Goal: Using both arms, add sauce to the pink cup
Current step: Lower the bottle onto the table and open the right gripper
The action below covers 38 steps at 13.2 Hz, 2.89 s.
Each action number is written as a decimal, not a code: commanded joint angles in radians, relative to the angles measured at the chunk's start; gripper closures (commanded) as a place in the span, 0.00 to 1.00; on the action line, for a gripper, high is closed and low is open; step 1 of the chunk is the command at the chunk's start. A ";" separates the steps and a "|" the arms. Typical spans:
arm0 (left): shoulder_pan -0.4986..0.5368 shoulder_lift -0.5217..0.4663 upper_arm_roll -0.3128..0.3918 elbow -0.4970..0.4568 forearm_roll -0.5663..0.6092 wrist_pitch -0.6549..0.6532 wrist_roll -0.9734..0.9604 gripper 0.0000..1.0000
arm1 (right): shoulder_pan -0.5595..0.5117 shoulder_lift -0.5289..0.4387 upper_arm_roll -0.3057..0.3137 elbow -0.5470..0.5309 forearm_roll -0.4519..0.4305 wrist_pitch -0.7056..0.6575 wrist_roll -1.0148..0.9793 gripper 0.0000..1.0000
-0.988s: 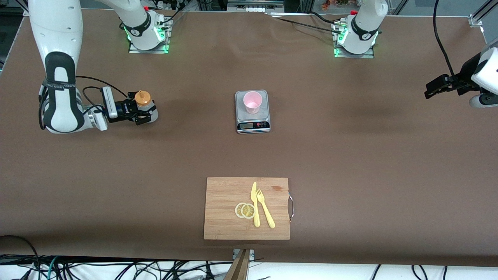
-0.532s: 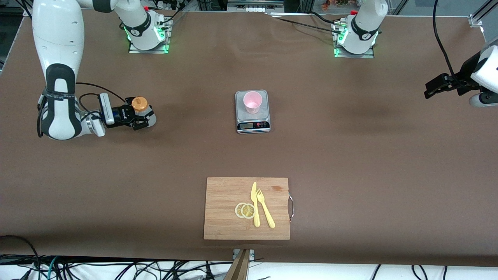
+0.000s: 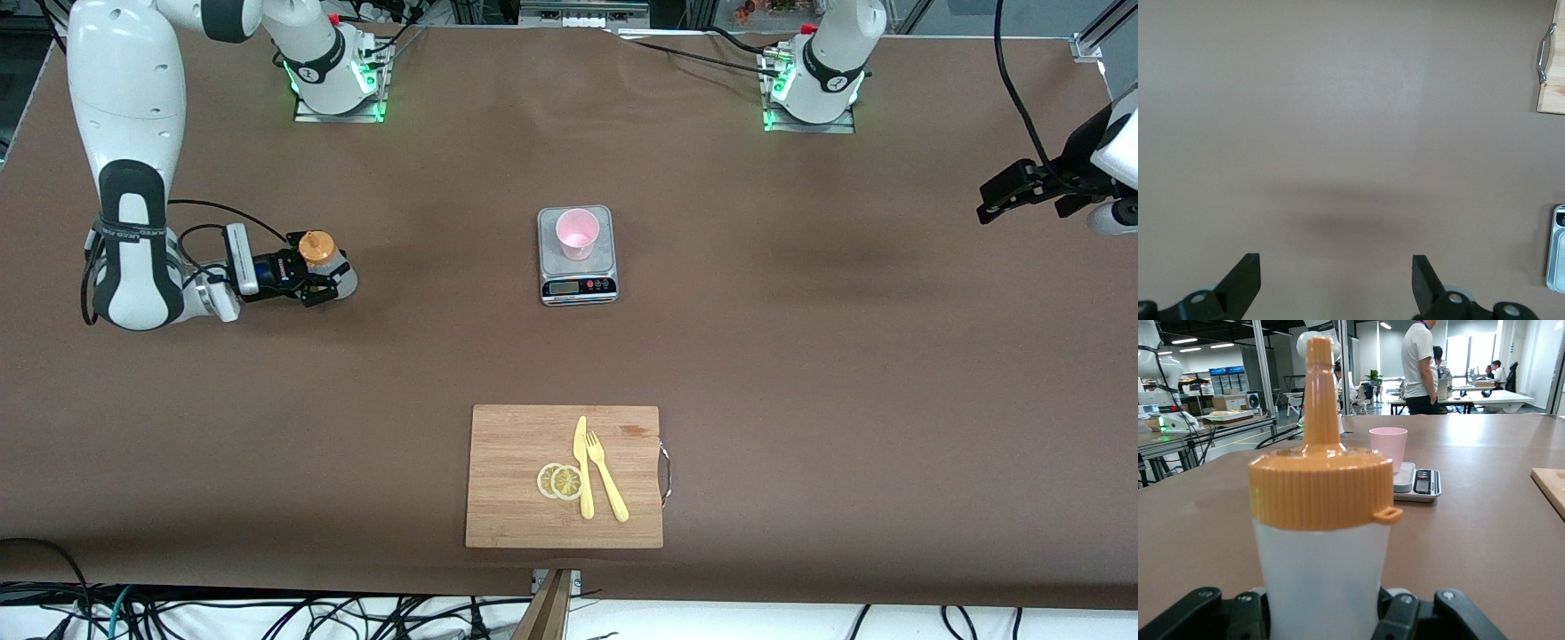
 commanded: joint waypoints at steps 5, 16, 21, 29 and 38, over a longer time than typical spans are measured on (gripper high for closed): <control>0.005 0.004 0.001 0.016 0.004 -0.030 0.020 0.00 | -0.240 0.004 0.148 -0.006 -0.072 0.009 -0.139 1.00; 0.015 0.038 0.004 -0.040 -0.050 -0.027 0.007 0.00 | -0.400 -0.013 0.192 -0.019 -0.049 0.074 -0.199 1.00; 0.015 0.034 0.007 -0.027 -0.050 -0.028 0.007 0.00 | -0.406 -0.001 0.209 -0.026 0.008 0.089 -0.197 0.50; 0.020 0.027 0.015 0.013 -0.044 -0.057 -0.025 0.00 | -0.466 -0.053 0.215 -0.032 -0.064 0.195 -0.170 0.00; 0.029 0.028 0.013 0.013 -0.036 -0.059 -0.022 0.00 | -0.518 -0.336 0.197 -0.204 -0.269 0.482 0.282 0.00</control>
